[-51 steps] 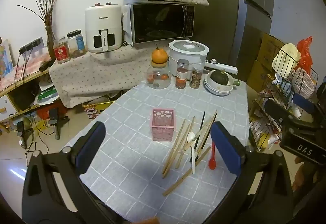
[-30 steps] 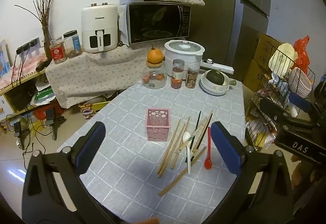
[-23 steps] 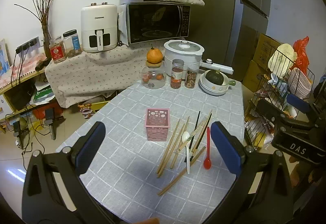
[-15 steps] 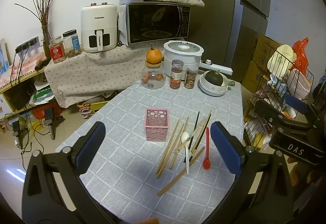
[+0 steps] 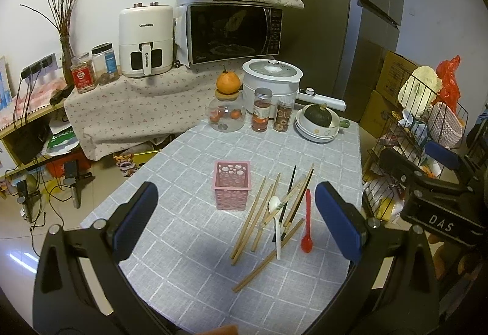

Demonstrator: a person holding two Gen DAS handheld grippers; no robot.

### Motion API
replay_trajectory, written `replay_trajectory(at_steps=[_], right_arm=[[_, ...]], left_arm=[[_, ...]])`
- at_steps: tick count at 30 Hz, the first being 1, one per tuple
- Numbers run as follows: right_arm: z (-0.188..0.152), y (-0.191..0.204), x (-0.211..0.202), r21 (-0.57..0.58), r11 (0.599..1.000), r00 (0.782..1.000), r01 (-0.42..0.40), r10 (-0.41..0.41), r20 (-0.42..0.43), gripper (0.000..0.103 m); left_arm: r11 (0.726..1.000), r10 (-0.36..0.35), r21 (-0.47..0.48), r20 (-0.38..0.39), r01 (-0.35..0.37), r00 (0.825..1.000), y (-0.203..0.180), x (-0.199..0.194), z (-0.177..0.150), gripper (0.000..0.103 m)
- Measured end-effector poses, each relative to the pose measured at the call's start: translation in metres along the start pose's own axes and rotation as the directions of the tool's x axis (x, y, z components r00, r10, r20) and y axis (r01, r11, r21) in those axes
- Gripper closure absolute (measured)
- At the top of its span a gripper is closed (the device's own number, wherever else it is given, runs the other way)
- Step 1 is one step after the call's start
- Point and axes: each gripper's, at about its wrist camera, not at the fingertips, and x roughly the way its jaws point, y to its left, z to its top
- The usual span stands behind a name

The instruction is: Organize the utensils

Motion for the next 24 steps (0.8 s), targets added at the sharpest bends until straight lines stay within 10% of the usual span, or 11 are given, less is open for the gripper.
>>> replay_trajectory(at_steps=[24], right_arm=[[-0.0005, 0.0009, 0.0006, 0.0, 1.0, 1.0, -0.004, 0.004, -0.004, 0.0]], left_arm=[[1.0, -0.004, -0.001, 0.001, 0.004, 1.0, 0.0005, 0.0, -0.0018, 0.001]])
